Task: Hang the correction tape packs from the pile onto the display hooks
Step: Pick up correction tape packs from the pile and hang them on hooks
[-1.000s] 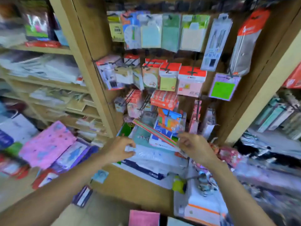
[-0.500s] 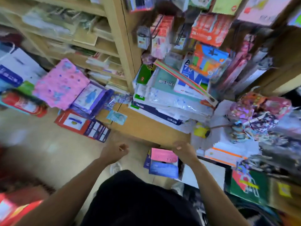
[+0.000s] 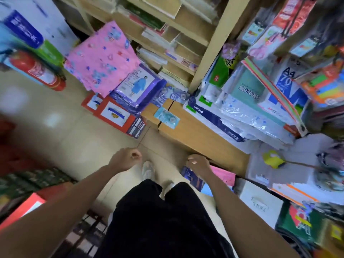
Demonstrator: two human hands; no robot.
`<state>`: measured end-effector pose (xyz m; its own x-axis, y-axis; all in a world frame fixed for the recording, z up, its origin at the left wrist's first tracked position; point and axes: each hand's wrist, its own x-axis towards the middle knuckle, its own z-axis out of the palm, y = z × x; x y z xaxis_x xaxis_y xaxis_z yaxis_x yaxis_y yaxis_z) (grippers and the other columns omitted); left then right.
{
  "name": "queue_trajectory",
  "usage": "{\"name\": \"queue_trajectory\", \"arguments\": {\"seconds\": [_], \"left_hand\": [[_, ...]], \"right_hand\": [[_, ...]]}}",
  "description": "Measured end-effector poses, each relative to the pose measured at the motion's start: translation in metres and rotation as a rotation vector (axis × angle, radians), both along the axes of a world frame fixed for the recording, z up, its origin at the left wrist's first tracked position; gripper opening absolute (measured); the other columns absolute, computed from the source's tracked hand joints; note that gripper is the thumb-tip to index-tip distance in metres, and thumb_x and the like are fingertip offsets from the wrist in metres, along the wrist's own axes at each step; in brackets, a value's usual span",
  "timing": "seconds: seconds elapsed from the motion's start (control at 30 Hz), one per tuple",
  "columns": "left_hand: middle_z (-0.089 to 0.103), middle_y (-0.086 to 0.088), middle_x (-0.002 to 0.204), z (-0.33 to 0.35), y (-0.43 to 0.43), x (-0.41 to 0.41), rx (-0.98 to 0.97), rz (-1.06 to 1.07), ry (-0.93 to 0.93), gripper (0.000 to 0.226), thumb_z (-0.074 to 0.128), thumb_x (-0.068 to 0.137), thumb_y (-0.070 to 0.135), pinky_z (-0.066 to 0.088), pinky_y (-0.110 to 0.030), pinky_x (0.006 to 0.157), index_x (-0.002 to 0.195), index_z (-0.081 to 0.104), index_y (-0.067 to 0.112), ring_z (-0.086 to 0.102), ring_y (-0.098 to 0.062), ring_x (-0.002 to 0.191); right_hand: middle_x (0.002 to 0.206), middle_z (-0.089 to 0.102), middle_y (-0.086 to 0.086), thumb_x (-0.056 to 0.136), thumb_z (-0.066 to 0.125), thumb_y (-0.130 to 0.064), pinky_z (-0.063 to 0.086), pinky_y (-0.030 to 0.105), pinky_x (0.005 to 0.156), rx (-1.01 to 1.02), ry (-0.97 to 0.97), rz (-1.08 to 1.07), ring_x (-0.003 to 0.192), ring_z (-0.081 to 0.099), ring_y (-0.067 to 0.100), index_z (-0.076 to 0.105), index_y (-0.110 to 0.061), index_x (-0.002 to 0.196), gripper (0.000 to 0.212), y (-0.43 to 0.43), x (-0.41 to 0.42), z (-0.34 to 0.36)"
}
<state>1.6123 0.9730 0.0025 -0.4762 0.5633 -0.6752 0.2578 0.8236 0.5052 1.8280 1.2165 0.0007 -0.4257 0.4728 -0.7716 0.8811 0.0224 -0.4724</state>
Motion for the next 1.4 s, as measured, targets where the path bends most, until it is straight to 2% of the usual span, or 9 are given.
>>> {"name": "queue_trajectory", "arguments": {"seconds": [0.13,0.3,0.5,0.6,0.7,0.97,1.1,1.2,1.4], "left_hand": [[0.071,0.013,0.086,-0.018,0.003,-0.013,-0.009,0.143,-0.038,0.026,0.070,0.086,0.026,0.047,-0.025,0.073,0.072,0.060,0.045,0.068,-0.011,0.088],[0.073,0.012,0.098,-0.051,0.032,-0.021,0.002,0.219,-0.085,0.009,0.071,0.087,0.029,0.052,-0.028,0.083,0.096,0.069,0.032,0.068,-0.008,0.093],[0.070,0.011,0.093,-0.111,0.090,-0.063,-0.012,0.254,-0.092,0.038,0.063,0.080,0.034,0.050,-0.027,0.081,0.117,0.065,0.027,0.067,-0.010,0.092],[0.069,0.012,0.097,-0.148,0.121,-0.090,0.009,0.204,-0.068,0.029,0.068,0.089,0.025,0.046,-0.018,0.074,0.117,0.065,0.022,0.065,-0.004,0.089],[0.072,0.009,0.103,-0.190,0.150,-0.117,0.055,0.151,-0.023,0.030,0.069,0.090,0.023,0.055,-0.025,0.082,0.119,0.065,0.020,0.066,-0.003,0.086],[0.059,-0.007,0.134,-0.304,0.230,-0.185,0.116,-0.180,0.248,0.048,0.065,0.089,0.025,0.048,-0.043,0.100,0.134,0.052,0.015,0.056,-0.029,0.122],[0.017,-0.010,0.166,-0.333,0.266,-0.187,0.011,-0.292,0.229,0.071,0.057,0.096,0.038,0.029,-0.049,0.116,0.156,0.024,0.018,0.023,-0.033,0.151],[-0.008,-0.005,0.169,-0.347,0.263,-0.180,-0.074,-0.348,0.266,0.080,0.053,0.098,0.043,0.022,-0.049,0.120,0.160,0.009,0.017,0.000,-0.028,0.156],[0.013,-0.011,0.168,-0.342,0.210,-0.138,0.068,-0.459,0.198,0.071,0.062,0.094,0.031,0.037,-0.048,0.114,0.156,0.031,0.014,0.022,-0.033,0.151]], "right_hand": [[0.104,0.070,-0.001,0.081,0.061,-0.019,0.055,0.032,0.075,0.007,0.020,0.050,0.092,0.066,0.017,0.071,-0.025,0.106,0.028,0.016,-0.050,-0.027],[0.101,0.067,-0.004,0.090,0.065,-0.024,0.044,0.017,0.064,0.067,0.092,0.075,0.093,0.061,0.012,0.066,-0.023,0.120,0.030,0.058,-0.117,-0.060],[0.111,0.070,0.003,0.084,0.073,-0.031,0.056,0.042,0.086,0.118,0.069,0.158,0.099,0.067,0.022,0.062,-0.022,0.125,0.044,0.113,-0.175,-0.152],[0.120,0.067,0.003,0.082,0.074,-0.035,0.055,0.043,0.088,0.140,0.029,0.227,0.104,0.064,0.023,0.059,-0.024,0.129,0.050,0.129,-0.194,-0.200],[0.128,0.063,0.007,0.084,0.072,-0.032,0.050,0.039,0.095,0.171,-0.012,0.295,0.113,0.060,0.028,0.056,-0.022,0.133,0.053,0.135,-0.211,-0.247],[0.137,0.047,0.013,0.079,0.079,-0.030,0.048,0.047,0.090,0.429,0.015,0.417,0.119,0.044,0.038,0.053,-0.020,0.139,0.067,0.107,-0.229,-0.333],[0.122,0.055,0.017,0.069,0.085,-0.030,0.050,0.048,0.077,0.561,0.012,0.270,0.107,0.052,0.042,0.063,-0.013,0.125,0.062,0.091,-0.211,-0.350],[0.117,0.056,0.016,0.071,0.081,-0.037,0.048,0.047,0.080,0.562,-0.100,0.120,0.104,0.052,0.040,0.061,-0.011,0.123,0.062,0.083,-0.189,-0.349],[0.112,0.052,0.016,0.067,0.083,-0.042,0.044,0.046,0.087,0.418,-0.226,-0.200,0.104,0.048,0.038,0.053,-0.009,0.124,0.072,0.073,-0.154,-0.337]]}}
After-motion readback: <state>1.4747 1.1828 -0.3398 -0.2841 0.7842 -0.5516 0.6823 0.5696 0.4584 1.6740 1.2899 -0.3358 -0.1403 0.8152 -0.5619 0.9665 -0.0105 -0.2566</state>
